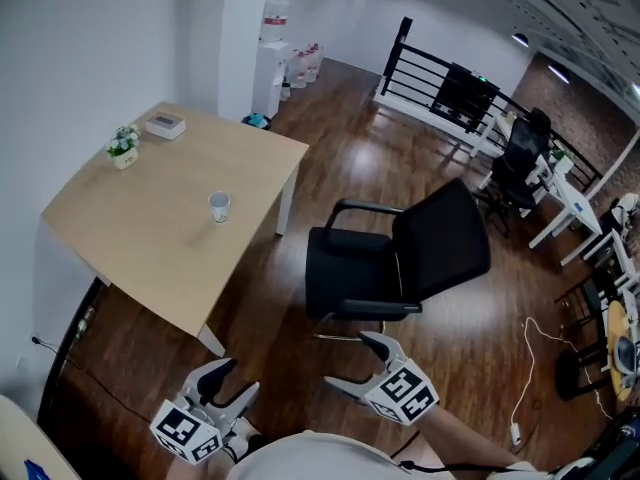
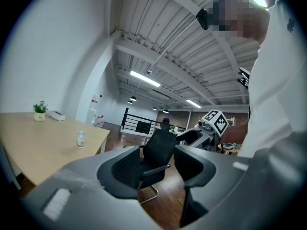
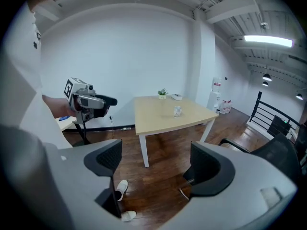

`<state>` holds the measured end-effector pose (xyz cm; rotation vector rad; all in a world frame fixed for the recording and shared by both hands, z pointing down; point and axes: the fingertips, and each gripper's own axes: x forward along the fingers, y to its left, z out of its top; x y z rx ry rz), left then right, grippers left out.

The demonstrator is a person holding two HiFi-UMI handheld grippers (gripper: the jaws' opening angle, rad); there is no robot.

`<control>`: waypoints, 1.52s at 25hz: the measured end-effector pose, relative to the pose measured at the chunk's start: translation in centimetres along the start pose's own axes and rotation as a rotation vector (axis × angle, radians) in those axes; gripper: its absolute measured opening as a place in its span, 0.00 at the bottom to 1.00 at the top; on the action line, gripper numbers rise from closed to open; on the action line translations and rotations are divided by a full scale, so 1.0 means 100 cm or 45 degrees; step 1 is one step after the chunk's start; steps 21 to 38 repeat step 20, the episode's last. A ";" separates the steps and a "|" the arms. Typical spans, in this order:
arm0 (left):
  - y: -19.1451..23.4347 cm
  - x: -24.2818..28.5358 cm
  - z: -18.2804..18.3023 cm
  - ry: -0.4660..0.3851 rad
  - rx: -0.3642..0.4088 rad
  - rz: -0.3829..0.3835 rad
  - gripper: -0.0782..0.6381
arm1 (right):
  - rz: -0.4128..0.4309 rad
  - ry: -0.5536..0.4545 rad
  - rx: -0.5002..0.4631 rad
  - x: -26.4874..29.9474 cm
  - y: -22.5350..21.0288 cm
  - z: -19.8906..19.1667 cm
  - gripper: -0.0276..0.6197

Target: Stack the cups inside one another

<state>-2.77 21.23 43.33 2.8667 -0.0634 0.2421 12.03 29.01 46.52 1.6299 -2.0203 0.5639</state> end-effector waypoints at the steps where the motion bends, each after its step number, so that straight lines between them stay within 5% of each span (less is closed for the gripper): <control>1: -0.010 0.006 -0.001 0.003 0.010 -0.009 0.42 | -0.003 -0.006 0.003 -0.007 -0.003 -0.006 0.72; 16: -0.082 0.015 -0.023 0.066 0.066 0.074 0.43 | 0.086 -0.095 -0.025 -0.049 -0.002 -0.049 0.72; 38: -0.084 0.012 -0.031 0.080 0.052 0.097 0.43 | 0.121 -0.088 0.001 -0.045 0.003 -0.061 0.72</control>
